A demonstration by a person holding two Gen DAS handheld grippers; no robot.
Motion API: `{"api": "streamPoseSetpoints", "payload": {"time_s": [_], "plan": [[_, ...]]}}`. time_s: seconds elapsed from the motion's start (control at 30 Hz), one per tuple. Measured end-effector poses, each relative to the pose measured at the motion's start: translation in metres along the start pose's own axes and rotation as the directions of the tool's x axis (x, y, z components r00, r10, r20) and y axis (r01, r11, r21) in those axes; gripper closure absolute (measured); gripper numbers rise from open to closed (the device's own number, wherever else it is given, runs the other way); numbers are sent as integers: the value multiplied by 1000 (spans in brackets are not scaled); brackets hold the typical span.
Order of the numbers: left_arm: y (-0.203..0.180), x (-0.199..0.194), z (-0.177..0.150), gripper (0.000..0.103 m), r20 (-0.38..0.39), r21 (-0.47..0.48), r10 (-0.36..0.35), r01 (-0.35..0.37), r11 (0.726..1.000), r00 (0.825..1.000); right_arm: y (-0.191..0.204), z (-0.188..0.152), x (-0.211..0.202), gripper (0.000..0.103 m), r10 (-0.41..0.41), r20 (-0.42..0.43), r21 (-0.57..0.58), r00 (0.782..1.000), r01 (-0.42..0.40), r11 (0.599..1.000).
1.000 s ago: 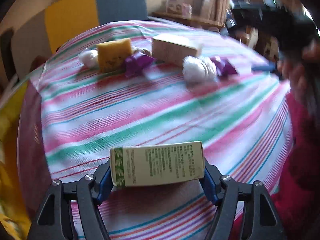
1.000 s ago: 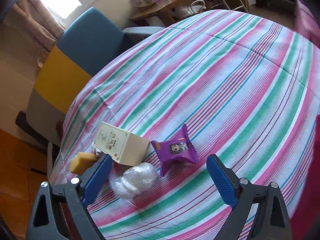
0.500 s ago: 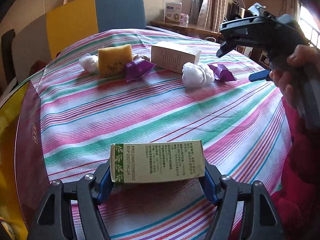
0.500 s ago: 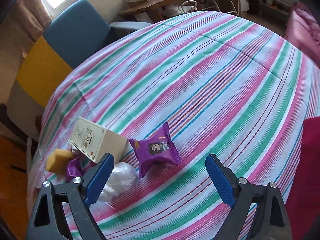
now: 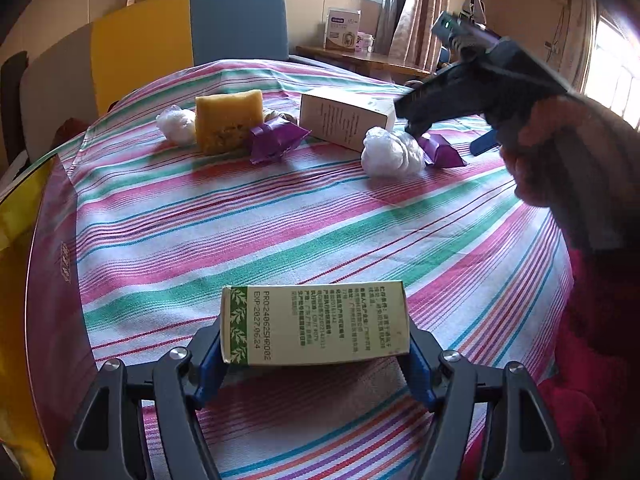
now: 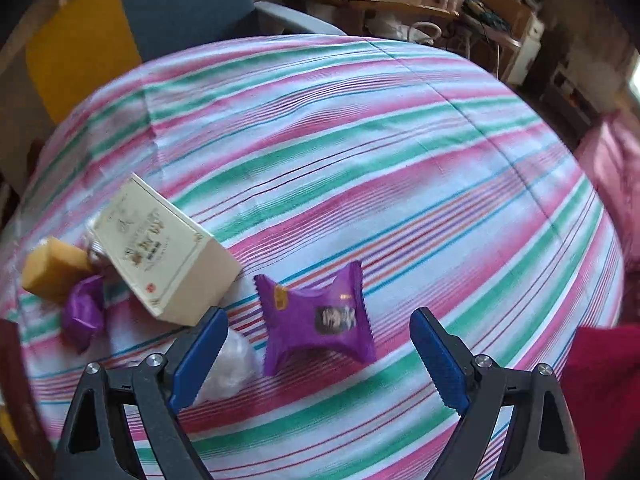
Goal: Organize objects
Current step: 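Grasp the purple candy packet with the right tool while the left tool holds the box, then carry the medicine box into the gold tray and open the left tool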
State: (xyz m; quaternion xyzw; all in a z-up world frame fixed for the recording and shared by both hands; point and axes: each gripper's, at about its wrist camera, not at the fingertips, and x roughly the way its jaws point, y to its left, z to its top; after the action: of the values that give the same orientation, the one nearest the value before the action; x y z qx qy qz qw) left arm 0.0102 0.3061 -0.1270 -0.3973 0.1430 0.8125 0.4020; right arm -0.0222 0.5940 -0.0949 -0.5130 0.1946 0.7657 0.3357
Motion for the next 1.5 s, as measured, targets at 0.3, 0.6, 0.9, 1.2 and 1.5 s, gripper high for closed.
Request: {"api": "streamPoseSetpoints", "payload": {"time_s": [0.3,0.6,0.9,1.2,1.5], "plan": [[-2,1,0,30,8,6,18,-18,1000,1000,-7,0,9,60,47,-21,-12,999,-47,999],[-4,0,-1,30,9,11,27,-27,1000,1000,-9,-2,12,59,72,-56,15,996,-72,997],[-5,-21,5,30,21,-29,-11,12,1000,1000,-3,-3,12,61,55,-46,-24,997,-56,998],[71,-130,59,30,151,-181,-21,48,982,988,3,-4,9,61,54,-39,-52,998,-56,997],[259,-98,51,30,-80,-448,203,-217,867,976,5,-6,8,61,65,-41,-69,997,-67,995]]}}
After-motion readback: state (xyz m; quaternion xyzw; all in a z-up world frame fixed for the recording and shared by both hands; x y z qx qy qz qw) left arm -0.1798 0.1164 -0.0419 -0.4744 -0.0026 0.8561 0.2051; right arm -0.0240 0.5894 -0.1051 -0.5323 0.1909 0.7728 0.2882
